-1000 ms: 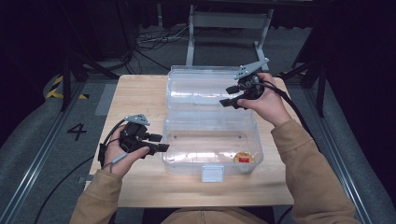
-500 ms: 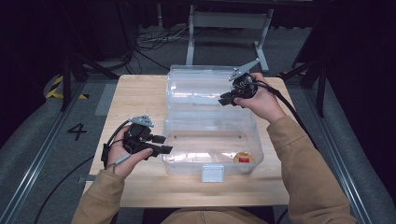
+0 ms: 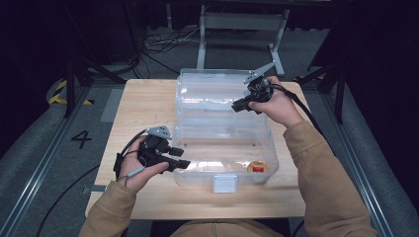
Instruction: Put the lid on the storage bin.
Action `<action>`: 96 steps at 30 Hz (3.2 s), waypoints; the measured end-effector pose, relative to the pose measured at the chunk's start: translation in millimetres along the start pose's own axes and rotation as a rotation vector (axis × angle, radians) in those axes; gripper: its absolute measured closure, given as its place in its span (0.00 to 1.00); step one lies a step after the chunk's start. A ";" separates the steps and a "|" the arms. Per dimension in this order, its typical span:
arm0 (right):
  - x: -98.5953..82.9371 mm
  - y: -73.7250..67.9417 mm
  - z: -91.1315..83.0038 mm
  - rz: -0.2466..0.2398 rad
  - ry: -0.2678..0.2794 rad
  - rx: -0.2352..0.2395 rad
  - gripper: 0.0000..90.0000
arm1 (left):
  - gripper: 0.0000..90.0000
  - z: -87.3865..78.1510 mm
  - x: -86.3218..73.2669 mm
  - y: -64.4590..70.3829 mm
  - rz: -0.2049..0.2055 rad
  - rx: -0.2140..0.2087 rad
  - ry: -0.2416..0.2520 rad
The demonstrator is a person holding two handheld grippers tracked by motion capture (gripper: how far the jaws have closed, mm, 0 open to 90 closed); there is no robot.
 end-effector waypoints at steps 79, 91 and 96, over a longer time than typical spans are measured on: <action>-1.4 -9.8 -1.3 -0.040 -0.011 -0.054 0.90 | 0.84 50.6 -20.7 21.8 0.144 -0.041 -0.210; -3.4 -24.4 -10.2 -0.072 -0.019 -0.023 0.90 | 0.84 50.2 -20.8 21.5 0.139 -0.041 -0.209; -4.5 -31.1 -13.3 -0.091 -0.021 -0.009 0.90 | 0.84 50.2 -20.8 21.6 0.136 -0.045 -0.208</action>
Point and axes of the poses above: each handheld gripper's, and its own axes: z roughly forward along the jaws, x roughly out of its top, y roughly to its right, the point moved 8 cm from there along z, roughly forward along the jaws, and after that the axes turned 5 degrees about x, right-handed, at the moved point
